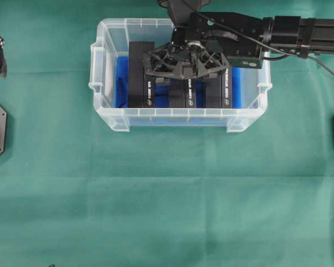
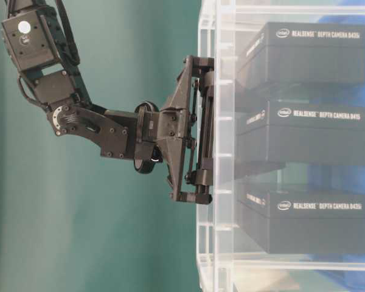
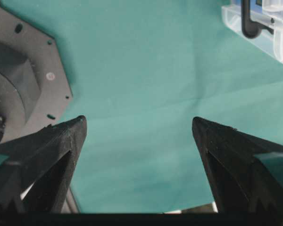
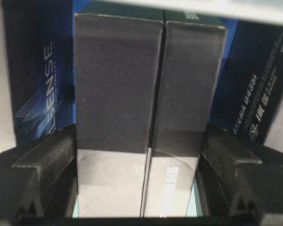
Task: Take out the box from the case.
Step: 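Lift the middle black box straight up out of the case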
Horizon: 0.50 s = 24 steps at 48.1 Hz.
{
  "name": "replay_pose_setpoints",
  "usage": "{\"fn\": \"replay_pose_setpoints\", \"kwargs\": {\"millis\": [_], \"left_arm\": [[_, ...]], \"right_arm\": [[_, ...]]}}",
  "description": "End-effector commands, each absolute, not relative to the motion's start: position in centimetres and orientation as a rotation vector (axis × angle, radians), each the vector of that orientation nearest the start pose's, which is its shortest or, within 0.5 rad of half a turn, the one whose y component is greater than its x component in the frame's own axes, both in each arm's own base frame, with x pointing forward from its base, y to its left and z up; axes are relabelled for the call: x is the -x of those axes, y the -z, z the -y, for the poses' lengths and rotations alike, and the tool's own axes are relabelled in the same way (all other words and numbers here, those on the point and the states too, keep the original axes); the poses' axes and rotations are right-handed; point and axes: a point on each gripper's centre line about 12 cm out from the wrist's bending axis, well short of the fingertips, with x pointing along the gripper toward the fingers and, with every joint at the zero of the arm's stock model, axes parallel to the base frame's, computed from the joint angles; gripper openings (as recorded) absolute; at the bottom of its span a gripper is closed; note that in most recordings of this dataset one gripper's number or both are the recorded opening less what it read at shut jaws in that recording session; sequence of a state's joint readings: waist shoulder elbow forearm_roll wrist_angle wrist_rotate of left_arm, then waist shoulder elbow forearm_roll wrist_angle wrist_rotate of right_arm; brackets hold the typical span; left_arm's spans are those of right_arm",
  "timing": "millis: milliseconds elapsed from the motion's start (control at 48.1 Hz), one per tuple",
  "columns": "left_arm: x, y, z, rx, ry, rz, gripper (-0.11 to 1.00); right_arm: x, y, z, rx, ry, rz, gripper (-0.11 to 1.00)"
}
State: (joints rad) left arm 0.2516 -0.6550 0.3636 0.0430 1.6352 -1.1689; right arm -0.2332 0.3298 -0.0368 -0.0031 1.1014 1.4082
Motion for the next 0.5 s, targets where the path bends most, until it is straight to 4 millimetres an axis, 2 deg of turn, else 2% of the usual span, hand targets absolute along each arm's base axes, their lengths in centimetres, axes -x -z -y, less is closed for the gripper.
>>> {"fn": "replay_pose_setpoints", "kwargs": {"millis": [0,270,478], "left_arm": [[-17.2,-37.6,-5.1,1.116,-1.011,-1.028,0.98],[-17.2,-37.6,-5.1,1.116,-1.011,-1.028,0.98],[-17.2,-37.6,-5.0,1.117,-1.009,-1.027,0.98]], "right_arm": [[-45.2,-20.5,10.5,-1.318,1.124,-0.999,0.68],[-45.3,-20.9,10.7,-1.322,1.123,-0.992,0.68],[-45.3,-24.3,11.3,-1.328,1.138,-0.993,0.68]]}}
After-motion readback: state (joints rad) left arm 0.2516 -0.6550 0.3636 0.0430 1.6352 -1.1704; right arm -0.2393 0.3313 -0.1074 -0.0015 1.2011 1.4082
